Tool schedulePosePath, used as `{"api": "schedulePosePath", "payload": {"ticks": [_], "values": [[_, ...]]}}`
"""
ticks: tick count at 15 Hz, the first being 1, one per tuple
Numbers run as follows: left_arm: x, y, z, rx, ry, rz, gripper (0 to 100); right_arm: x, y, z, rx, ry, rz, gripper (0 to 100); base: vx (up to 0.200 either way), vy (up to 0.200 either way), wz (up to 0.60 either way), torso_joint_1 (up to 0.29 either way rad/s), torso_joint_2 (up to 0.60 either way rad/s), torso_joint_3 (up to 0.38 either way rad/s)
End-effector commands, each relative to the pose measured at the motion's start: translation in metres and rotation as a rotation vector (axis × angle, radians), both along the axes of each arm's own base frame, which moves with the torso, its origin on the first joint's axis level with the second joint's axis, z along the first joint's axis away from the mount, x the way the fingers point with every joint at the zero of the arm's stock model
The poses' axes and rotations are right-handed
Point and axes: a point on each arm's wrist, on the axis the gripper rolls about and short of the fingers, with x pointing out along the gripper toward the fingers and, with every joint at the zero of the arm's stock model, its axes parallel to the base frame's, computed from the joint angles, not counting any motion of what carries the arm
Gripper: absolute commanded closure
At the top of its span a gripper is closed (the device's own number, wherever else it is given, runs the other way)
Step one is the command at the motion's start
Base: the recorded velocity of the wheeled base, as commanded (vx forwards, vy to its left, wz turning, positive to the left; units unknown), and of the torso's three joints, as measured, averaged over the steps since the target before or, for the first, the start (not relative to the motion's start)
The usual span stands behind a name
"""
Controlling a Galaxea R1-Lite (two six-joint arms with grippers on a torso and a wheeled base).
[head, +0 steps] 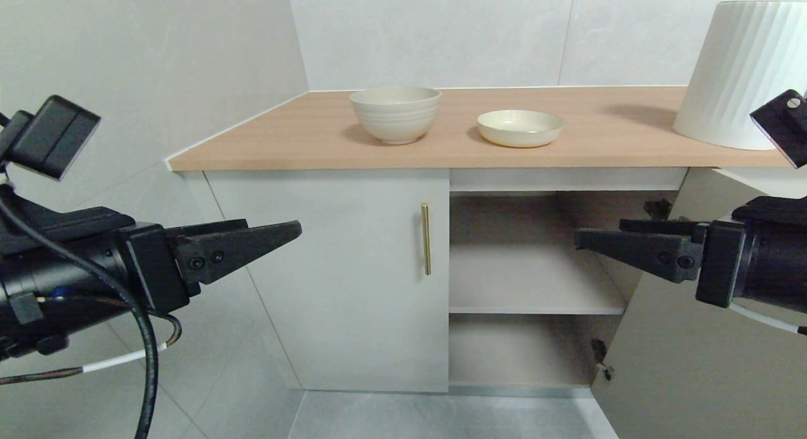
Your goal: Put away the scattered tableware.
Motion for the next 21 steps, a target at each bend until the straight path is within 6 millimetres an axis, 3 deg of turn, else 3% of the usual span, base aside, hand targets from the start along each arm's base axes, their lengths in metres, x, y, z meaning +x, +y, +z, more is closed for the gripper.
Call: {"api": "schedulePosePath", "payload": {"ticks": [1,6,9,21], "values": [[-0.001,0.000,0.002,-0.003,-0.006,0.001,0,0.002,0.001,0.000,-0.001,0.003,0.001,0,0.200,0.000,0.00,0.002,0.00,0.002],[-0.003,0.001,0.003,-0.007,-0.016,0.001,0,0.001,0.001,0.003,0.017,-0.004,0.001,0,0.200,0.000,0.00,0.003,0.00,0.001],[-0.010,0.004,0.009,-0.019,-0.044,-0.002,0,0.000,0.000,0.010,0.065,-0.068,-0.004,0,0.000,0.000,0.00,0.000,0.00,0.000],[-0.006,0.002,0.006,-0.013,-0.030,-0.002,0,0.000,-0.001,0.010,0.062,-0.071,-0.059,0,0.000,0.000,0.00,0.001,-0.03,-0.027]]}}
